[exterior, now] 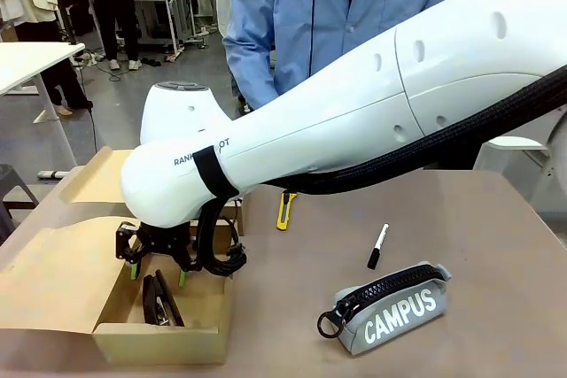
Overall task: Place items inside the box.
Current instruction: Pick up a Pencil pouch or Stapler and place it inside the Mailer Box closest to the robot.
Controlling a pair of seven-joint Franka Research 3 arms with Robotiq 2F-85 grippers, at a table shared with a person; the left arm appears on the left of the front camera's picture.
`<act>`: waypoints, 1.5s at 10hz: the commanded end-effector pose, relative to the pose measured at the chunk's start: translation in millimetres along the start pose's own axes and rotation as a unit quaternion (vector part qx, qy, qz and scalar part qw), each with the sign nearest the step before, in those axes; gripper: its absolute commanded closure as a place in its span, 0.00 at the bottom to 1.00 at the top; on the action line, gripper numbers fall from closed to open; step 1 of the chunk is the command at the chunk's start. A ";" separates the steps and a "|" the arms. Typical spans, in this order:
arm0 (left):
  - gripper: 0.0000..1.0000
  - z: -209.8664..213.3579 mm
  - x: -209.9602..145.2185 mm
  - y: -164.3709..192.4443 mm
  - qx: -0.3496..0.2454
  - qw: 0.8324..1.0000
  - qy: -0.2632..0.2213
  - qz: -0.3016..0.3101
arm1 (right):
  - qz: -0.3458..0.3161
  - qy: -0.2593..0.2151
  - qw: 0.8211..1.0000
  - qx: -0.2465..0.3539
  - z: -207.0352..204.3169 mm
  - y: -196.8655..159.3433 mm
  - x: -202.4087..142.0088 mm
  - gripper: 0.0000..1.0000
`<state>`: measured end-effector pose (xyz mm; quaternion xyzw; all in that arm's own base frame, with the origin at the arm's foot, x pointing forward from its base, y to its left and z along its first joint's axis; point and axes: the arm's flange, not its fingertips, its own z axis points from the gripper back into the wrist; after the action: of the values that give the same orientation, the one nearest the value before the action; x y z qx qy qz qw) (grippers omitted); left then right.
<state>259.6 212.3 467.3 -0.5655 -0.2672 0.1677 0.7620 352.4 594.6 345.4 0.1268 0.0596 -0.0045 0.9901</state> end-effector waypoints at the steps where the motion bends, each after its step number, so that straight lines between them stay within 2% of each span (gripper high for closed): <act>1: 0.00 -0.5 -0.7 -1.2 -0.010 1.000 -0.004 -0.010 | -0.009 -0.014 1.000 -0.003 3.2 3.0 -2.8 0.00; 7: 0.00 -0.5 -0.7 -1.2 -0.010 1.000 -0.004 -0.010 | 0.001 -0.038 0.999 0.026 25.8 -9.0 -19.7 0.00; 8: 0.00 -0.5 -0.7 -1.2 -0.010 1.000 -0.004 -0.010 | 0.001 -0.016 1.000 0.018 27.3 -7.7 -27.2 0.00; 11: 0.00 -0.5 -0.7 -1.2 -0.010 1.000 -0.004 -0.010 | 0.034 0.017 0.999 -0.004 49.7 -16.4 -78.5 0.00; 12: 0.00 -0.5 -0.7 -1.2 -0.010 1.000 -0.004 -0.010 | 0.039 0.015 0.999 0.010 57.4 -25.2 -93.4 0.00; 13: 0.00 -0.5 -0.7 -1.2 -0.010 1.000 -0.004 -0.010 | 0.017 -0.010 1.000 0.025 63.0 -32.3 -102.5 0.00; 14: 0.00 -0.5 -0.7 -1.2 -0.010 1.000 -0.004 -0.010 | 0.038 0.007 0.999 -0.005 45.5 -3.7 -81.5 0.00; 15: 0.00 -0.5 -0.7 -1.2 -0.010 1.000 -0.004 -0.010 | 0.037 0.005 0.999 0.002 54.5 -9.5 -95.8 0.00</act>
<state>259.6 212.4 467.4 -0.5655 -0.2673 0.1676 0.7620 262.6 568.9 406.3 0.1286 0.0595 0.0339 0.9893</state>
